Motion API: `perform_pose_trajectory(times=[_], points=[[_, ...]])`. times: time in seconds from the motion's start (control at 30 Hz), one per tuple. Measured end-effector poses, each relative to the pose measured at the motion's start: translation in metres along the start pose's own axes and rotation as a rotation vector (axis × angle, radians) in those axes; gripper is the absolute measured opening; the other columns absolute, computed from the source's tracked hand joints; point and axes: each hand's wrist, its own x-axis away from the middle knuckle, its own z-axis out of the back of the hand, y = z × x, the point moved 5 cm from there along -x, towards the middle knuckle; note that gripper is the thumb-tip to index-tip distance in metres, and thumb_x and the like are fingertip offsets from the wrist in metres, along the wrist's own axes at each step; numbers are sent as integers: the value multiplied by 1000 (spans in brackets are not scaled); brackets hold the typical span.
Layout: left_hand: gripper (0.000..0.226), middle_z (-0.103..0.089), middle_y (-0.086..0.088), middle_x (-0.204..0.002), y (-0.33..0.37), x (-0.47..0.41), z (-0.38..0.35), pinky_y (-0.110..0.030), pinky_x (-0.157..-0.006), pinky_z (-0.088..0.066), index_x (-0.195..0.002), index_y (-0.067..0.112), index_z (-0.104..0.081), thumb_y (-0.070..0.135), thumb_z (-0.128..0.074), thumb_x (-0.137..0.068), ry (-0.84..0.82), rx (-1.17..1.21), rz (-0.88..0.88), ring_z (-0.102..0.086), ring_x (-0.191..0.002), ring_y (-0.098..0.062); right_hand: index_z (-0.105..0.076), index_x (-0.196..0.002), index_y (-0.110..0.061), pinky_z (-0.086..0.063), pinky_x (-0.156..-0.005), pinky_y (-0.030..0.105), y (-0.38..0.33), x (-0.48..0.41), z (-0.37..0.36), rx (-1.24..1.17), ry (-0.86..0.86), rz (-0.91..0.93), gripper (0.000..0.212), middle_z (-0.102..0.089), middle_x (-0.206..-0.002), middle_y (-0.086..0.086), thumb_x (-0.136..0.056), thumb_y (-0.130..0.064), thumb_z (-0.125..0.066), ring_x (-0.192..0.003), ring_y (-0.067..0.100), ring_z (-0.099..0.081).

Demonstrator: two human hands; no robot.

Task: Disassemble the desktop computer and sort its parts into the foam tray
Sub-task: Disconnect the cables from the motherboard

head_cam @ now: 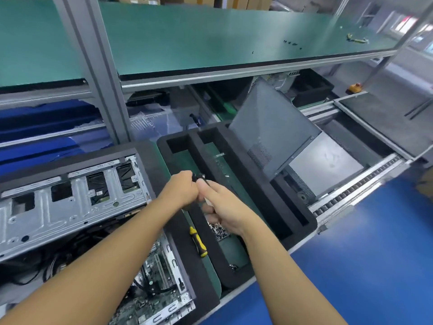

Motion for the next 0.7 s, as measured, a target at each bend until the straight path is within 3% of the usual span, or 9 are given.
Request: perform_pose_trajectory(times=[0.07,0.17,0.27,0.33,0.4,0.5,0.6,0.7], points=[[16,-70,-11,-89,2,-10,-16,-30,-60,-51,-80,20,-54,8,-48,-89,-69,216,51,-69,-77,-28,-61,-98,-21,-35,-48,26,11,-7,31,-11,133,11,35,-53,-83,-3,-95,-55,-51,-62,10,-41],[25,-67,-4,-91,5,-20,-37,-28,-61,-44,-74,24,-51,11,-39,-93,-144,362,58,-60,-74,-20,-61,-111,-23,-50,-69,32,26,-17,82,183,357,25,29,-64,-92,-2,-98,-46,-48,-81,12,-55],[17,-70,3,-93,7,-32,-53,-31,-67,-45,-82,22,-54,14,-42,-90,-222,330,31,-61,-77,-19,-59,-120,-28,-41,-84,25,36,-28,138,502,481,31,25,-63,-106,-19,-100,-38,-49,-91,-6,-55],[17,-71,7,-97,2,-37,-63,-29,-71,-52,-98,23,-61,17,-46,-93,-259,311,40,-68,-88,-14,-48,-142,-18,-37,-98,26,48,-41,169,652,495,-48,42,-57,-132,-9,-102,-32,-48,-117,6,-54],[15,-71,4,-98,-5,-40,-68,-29,-72,-52,-104,28,-62,22,-53,-93,-267,293,45,-69,-94,-16,-41,-148,-14,-32,-106,28,61,-57,192,703,498,-114,48,-48,-147,4,-103,-28,-48,-133,21,-46],[9,-71,1,-99,-16,-44,-67,-31,-78,-52,-97,32,-61,26,-58,-90,-242,264,46,-68,-97,-20,-30,-154,-20,-28,-109,27,80,-77,201,627,467,-135,59,-39,-154,0,-100,-31,-53,-140,21,-38],[9,-68,10,-99,-25,-49,-58,-28,-82,-51,-96,35,-60,29,-55,-92,-188,215,28,-67,-93,-12,-18,-157,-28,-25,-112,32,102,-84,201,525,429,-213,66,-26,-160,-6,-100,-35,-51,-144,20,-30],[13,-65,13,-101,-26,-50,-50,-21,-75,-47,-102,36,-60,30,-53,-93,-165,174,2,-63,-90,-5,-30,-153,-26,-26,-110,30,113,-84,203,294,560,-218,56,-32,-158,-6,-99,-13,-38,-142,17,-33]])
